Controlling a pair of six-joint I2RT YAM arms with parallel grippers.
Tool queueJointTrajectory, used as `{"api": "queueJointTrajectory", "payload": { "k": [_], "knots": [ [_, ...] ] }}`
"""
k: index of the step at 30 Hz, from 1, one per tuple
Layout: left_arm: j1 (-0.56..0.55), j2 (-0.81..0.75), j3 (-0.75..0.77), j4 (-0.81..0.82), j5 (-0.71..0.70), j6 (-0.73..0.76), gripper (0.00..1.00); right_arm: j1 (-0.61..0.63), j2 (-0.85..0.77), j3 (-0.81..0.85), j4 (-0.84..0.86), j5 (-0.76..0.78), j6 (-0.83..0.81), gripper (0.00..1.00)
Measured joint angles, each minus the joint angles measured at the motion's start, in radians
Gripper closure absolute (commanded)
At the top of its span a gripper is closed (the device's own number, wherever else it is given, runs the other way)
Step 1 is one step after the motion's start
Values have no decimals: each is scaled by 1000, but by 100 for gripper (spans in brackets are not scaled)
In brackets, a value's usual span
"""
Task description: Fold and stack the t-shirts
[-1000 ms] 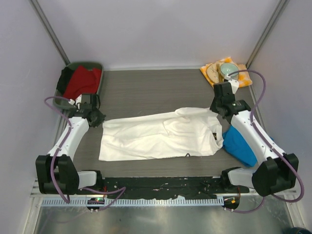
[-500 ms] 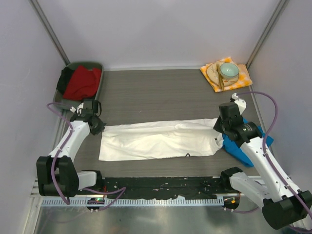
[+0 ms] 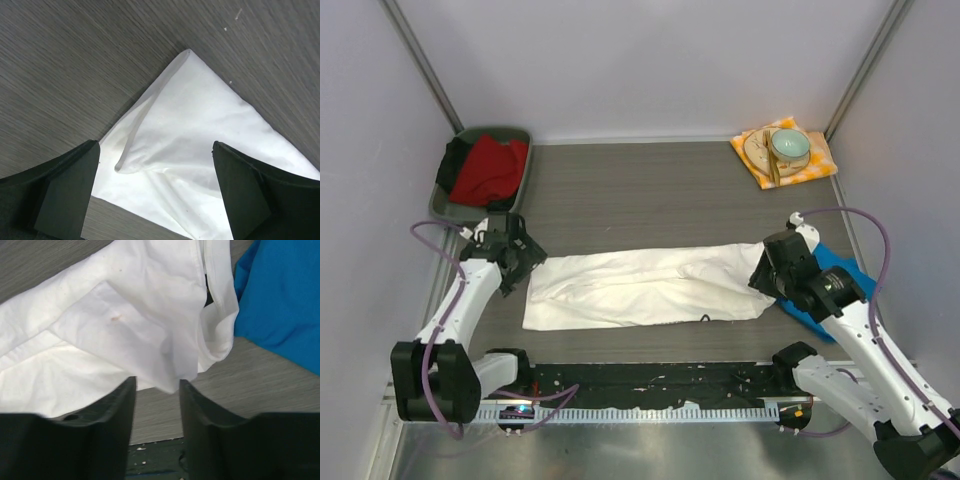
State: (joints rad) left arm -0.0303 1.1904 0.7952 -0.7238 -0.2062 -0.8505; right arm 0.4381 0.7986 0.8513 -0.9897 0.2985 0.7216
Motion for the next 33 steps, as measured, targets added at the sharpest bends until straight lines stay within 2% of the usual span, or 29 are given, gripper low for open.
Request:
{"api": "queueJointTrajectory", "payload": {
  "k": [2, 3, 9, 12, 15, 17, 21, 24, 25, 28, 31, 33],
  "knots": [
    [0, -62, -5, -24, 5, -10, 0, 9, -28, 0, -23, -2, 15, 32],
    [0, -93, -5, -31, 5, -11, 0, 11, -42, 0, -33, -1, 22, 29],
    [0, -183, 33, -69, -3, -6, 0, 13, -42, 31, -60, 9, 30, 18],
    [0, -167, 71, -65, -1, -2, 0, 14, -3, 48, -32, 25, 15, 14],
    [0, -115, 100, -45, 14, 2, 1, 14, 95, 50, 37, 35, -10, 2],
    [0, -60, 114, -22, 28, 3, 2, 14, 183, 49, 109, 37, -34, 0],
    [-10, 50, 127, 25, 46, 3, 4, 14, 367, 48, 259, 23, -74, 3],
    [-21, 118, 133, 53, 56, 2, 4, 15, 498, 53, 359, 2, -93, 19],
    [-24, 134, 133, 62, 60, 2, 4, 17, 527, 53, 380, -5, -98, 28],
    [-32, 157, 133, 77, 63, 2, 5, 19, 595, 53, 436, -19, -108, 40],
    [-35, 159, 133, 90, 69, 2, 5, 19, 620, 54, 477, -30, -117, 46],
    [-35, 159, 133, 95, 69, 2, 5, 19, 632, 54, 497, -35, -118, 47]
  ]
}}
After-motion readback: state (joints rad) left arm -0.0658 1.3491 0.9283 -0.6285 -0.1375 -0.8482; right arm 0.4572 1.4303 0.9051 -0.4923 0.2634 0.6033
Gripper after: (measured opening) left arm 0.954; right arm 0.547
